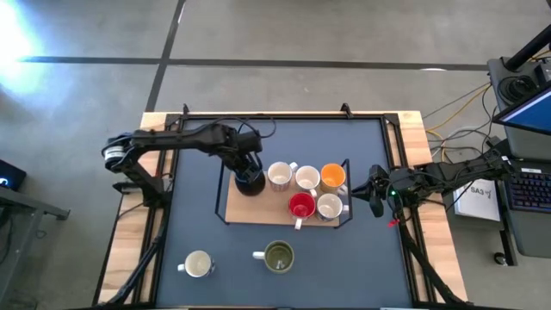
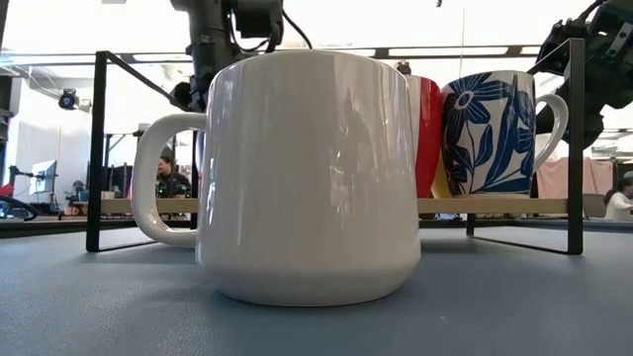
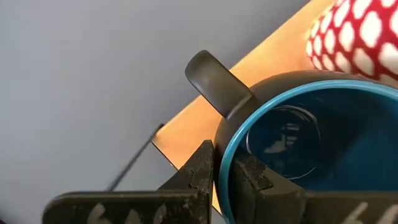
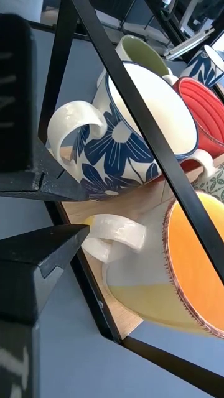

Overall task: Place coffee mugs
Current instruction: Put the black mug on the shelf, then put the white mug on the shelf

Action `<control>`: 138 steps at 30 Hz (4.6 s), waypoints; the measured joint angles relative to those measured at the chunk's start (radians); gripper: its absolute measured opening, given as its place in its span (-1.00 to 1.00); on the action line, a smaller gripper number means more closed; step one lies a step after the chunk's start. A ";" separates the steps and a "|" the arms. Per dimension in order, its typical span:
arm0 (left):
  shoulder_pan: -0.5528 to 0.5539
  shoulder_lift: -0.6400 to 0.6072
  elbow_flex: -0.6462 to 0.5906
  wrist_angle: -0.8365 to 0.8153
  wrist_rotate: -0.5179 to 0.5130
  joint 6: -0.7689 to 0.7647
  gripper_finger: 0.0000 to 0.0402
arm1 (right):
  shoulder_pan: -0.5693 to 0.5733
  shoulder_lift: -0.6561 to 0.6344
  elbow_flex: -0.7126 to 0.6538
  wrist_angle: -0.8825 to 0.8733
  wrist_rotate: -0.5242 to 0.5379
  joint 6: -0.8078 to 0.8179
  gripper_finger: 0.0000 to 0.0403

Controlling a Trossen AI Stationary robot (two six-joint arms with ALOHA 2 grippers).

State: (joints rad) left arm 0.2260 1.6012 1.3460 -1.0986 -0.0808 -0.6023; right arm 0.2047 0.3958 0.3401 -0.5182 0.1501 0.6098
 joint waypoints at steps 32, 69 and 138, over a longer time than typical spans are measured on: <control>-0.023 0.020 0.002 -0.002 -0.079 0.017 -0.89 | 0.000 0.000 0.000 0.000 0.000 0.000 -0.71; -0.048 -0.020 0.203 -0.108 -0.171 -0.009 -0.62 | 0.000 0.000 0.000 0.000 0.000 0.000 -0.71; -0.678 -0.042 -0.369 0.949 0.092 0.919 -0.62 | 0.000 0.000 0.000 0.000 0.000 0.000 -0.71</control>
State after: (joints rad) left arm -0.4520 1.5593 0.9770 -0.1498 0.0110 0.3165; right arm 0.2047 0.3958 0.3401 -0.5185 0.1501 0.6098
